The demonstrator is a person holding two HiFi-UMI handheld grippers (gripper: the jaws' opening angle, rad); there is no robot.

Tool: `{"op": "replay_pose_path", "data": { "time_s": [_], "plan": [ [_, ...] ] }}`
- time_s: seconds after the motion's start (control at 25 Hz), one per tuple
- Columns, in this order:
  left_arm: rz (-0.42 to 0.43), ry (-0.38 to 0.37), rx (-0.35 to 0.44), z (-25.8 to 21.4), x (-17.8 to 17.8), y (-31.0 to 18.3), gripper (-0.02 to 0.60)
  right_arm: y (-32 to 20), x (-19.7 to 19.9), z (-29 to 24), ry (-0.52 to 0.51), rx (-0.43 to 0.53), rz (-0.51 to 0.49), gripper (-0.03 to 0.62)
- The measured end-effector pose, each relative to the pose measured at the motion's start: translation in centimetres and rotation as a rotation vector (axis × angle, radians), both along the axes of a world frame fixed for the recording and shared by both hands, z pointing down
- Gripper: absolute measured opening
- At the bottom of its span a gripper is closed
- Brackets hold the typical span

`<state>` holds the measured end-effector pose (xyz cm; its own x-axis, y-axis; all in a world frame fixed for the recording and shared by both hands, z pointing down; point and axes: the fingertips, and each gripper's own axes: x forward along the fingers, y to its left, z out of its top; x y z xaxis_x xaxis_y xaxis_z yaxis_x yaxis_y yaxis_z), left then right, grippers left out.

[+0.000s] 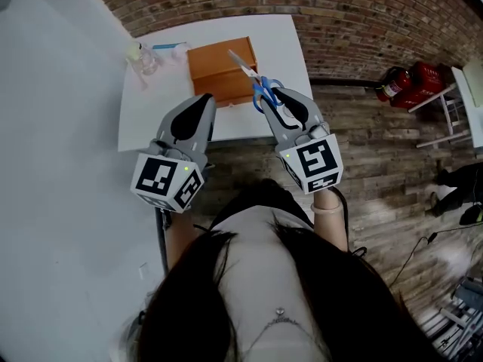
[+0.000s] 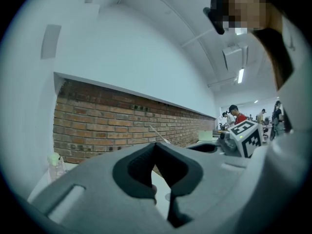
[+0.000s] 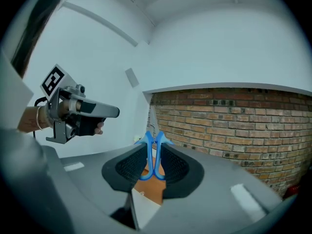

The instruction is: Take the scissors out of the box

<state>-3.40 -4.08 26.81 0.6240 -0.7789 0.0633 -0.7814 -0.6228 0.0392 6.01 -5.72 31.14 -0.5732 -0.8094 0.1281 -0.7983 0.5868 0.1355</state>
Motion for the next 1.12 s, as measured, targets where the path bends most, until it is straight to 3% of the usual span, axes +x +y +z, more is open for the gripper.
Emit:
{"op": "replay_pose_path", "data": {
  "time_s": [1.12],
  "plan": [
    [0.066, 0.014, 0.013, -0.5, 1.8, 0.2, 0.0, 3.7, 1.7, -5.5, -0.09, 0.143, 0.018, 0.098]
  ]
}}
